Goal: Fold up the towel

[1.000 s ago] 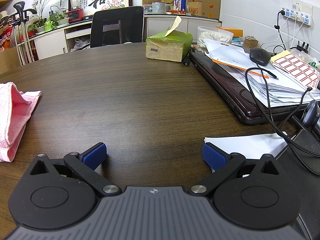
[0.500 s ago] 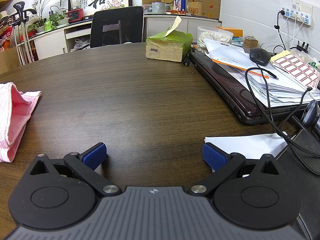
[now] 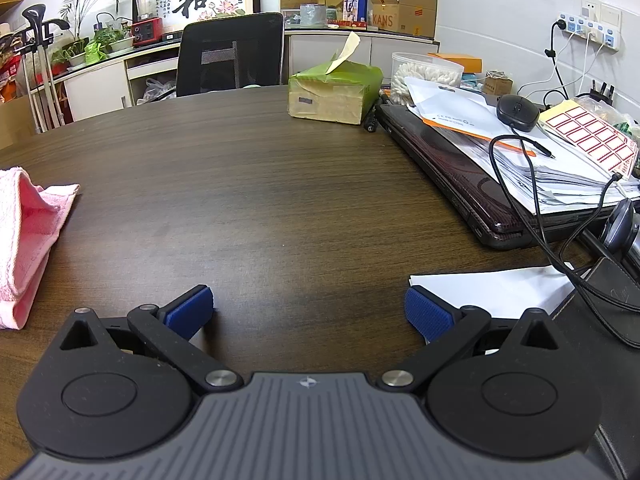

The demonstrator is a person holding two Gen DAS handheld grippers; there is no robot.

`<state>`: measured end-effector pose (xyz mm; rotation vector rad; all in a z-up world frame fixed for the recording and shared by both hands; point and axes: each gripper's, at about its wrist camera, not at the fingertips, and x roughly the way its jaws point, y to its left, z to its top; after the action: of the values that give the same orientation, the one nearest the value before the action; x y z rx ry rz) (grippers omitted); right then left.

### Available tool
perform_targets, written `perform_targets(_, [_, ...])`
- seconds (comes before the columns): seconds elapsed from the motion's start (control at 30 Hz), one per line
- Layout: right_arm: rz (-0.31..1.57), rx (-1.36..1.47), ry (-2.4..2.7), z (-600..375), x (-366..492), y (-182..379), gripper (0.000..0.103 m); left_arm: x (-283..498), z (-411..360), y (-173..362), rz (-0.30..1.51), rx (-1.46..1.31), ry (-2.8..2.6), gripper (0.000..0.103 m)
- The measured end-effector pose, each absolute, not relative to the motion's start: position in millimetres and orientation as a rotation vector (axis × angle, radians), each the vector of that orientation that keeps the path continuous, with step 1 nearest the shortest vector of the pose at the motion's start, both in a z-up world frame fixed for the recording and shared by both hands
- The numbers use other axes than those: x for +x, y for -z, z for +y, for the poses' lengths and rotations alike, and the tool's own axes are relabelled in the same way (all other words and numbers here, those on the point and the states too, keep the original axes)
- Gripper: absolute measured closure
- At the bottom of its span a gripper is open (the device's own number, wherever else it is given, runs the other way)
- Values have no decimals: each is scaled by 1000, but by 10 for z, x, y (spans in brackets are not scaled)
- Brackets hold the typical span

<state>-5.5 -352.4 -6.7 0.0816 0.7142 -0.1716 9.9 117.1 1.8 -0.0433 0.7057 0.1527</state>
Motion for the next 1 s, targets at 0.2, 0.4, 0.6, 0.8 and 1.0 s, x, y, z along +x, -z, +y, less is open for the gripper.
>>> perform_targets(0.2, [714, 83, 174, -3523, -53, 68, 0, 101, 1170, -18, 706, -44, -153, 0])
perform_targets(0.4, [715, 85, 176, -3516, -43, 65, 0, 101, 1170, -18, 706, -44, -153, 0])
perform_targets(0.6, [715, 85, 177, -3507, -33, 67, 0, 101, 1171, -17, 706, -44, -153, 0])
perform_targets(0.8, [714, 86, 179, -3497, -23, 68, 0, 102, 1170, -16, 706, -44, -153, 0])
perform_targets(1.0, [707, 78, 114, -3378, -17, 59, 0, 102, 1170, -16, 706, -44, -153, 0])
